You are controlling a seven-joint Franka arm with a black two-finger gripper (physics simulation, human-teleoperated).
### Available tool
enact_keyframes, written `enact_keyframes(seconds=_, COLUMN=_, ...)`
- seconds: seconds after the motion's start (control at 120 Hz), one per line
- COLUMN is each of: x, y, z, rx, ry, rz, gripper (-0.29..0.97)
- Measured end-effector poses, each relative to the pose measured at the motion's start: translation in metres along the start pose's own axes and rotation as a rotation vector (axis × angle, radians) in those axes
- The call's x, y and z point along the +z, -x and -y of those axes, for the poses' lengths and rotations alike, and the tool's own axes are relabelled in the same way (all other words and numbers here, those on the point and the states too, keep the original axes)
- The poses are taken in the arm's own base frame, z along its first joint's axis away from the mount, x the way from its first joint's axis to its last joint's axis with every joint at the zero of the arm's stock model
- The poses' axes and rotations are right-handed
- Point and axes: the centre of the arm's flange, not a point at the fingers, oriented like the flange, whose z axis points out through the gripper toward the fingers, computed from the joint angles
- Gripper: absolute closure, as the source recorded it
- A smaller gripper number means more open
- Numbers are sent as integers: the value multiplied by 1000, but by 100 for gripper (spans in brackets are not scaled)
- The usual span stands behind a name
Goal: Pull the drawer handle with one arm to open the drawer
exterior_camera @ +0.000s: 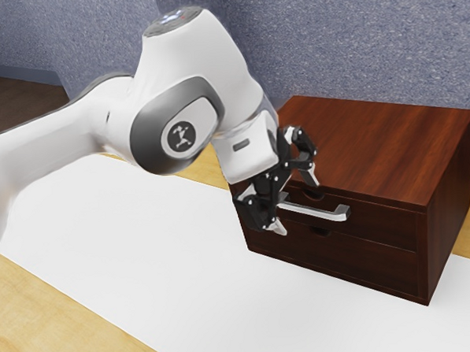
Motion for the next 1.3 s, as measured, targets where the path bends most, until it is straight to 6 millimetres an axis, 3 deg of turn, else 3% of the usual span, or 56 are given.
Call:
enact_keyframes(seconds=0.2, x=0, y=2, z=-18, rx=7, ry=-14, rz=2, gripper=0)
enact_keyframes(seconds=0.692, x=21, y=38, z=-13, rx=-47, ry=-40, rz=20, gripper=0)
enact_keyframes(seconds=1.125, x=36, y=35, z=-17, rx=-39, ry=-33, rz=19, gripper=0)
enact_keyframes(seconds=1.3, x=37, y=28, z=-18, rx=-30, ry=-35, rz=15, gripper=10)
